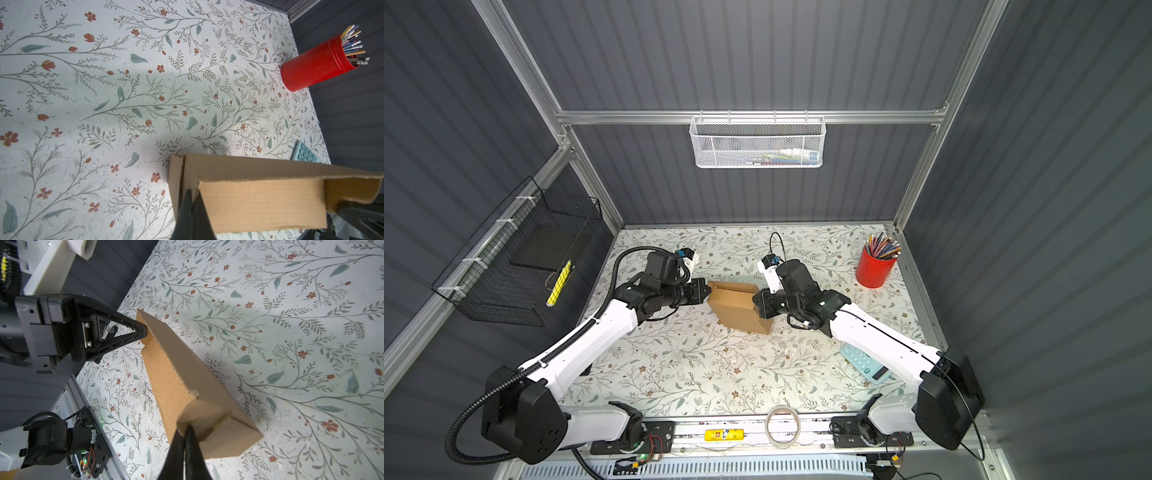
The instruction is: Fold the paper box
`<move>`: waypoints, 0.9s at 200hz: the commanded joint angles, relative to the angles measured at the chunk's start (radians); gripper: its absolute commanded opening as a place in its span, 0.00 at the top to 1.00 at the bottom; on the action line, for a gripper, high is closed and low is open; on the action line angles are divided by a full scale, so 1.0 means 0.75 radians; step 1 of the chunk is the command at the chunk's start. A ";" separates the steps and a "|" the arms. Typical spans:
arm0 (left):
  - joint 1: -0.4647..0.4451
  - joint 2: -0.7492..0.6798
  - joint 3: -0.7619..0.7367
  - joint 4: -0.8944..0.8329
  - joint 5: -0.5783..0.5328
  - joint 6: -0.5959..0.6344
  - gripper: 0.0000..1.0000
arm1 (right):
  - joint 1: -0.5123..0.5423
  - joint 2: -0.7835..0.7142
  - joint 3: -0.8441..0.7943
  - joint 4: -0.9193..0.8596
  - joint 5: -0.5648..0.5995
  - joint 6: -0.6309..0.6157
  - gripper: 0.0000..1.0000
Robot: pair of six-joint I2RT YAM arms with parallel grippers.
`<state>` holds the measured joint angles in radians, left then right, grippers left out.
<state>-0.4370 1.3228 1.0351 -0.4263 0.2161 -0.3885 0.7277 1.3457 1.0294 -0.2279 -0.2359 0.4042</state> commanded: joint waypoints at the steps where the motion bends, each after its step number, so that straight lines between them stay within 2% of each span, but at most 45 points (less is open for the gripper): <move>1: -0.026 0.020 0.026 -0.060 0.107 0.011 1.00 | 0.031 0.030 0.049 0.039 -0.048 -0.006 0.93; 107: -0.027 0.004 0.064 -0.114 0.074 0.032 1.00 | 0.030 -0.003 0.021 -0.057 0.017 -0.066 0.92; 180: -0.027 0.014 0.088 -0.130 0.075 0.039 1.00 | 0.030 -0.005 0.033 -0.073 0.002 -0.084 0.92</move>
<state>-0.4381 1.3228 1.0653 -0.4847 0.2165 -0.3843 0.7341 1.3472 1.0348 -0.2710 -0.2096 0.3576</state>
